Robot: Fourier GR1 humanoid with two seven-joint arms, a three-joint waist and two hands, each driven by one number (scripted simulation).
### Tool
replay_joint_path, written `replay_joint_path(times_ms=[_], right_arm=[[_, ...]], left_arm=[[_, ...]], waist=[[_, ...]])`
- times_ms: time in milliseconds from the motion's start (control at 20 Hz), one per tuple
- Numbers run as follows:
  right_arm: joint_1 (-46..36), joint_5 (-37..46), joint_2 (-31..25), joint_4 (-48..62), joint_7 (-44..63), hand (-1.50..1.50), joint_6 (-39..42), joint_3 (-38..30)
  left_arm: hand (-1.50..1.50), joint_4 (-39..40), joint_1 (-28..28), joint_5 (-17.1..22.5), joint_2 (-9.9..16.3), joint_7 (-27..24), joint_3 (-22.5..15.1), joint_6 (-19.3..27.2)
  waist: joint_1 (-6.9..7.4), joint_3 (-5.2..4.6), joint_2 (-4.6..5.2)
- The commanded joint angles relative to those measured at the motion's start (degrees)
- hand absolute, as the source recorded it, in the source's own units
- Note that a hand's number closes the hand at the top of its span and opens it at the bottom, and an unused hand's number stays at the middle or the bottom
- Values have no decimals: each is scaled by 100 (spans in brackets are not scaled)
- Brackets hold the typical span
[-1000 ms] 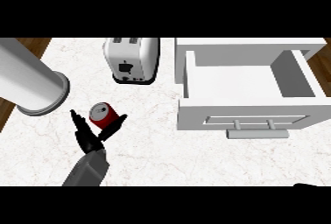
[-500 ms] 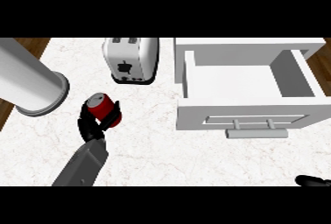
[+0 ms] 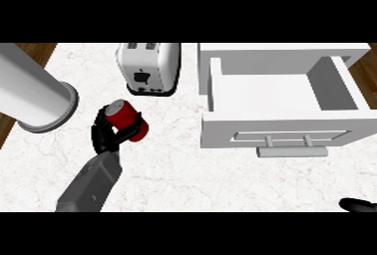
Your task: Pick up the can, place it into the drawer and close the drawer
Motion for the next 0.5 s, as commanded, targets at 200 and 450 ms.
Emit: replay_joint_path(times_ms=[200,450], right_arm=[[24,-90,-111,243,-282,-150,183,-156],[399,209,198,-130,-310,-150,87,100]], left_arm=[[150,59,-266,-775,105,463,-979,-1822],[150,-365,-870,-906,-17,1361,-1107,-1492]], waist=[[-21,3,7],[17,7,-25]])
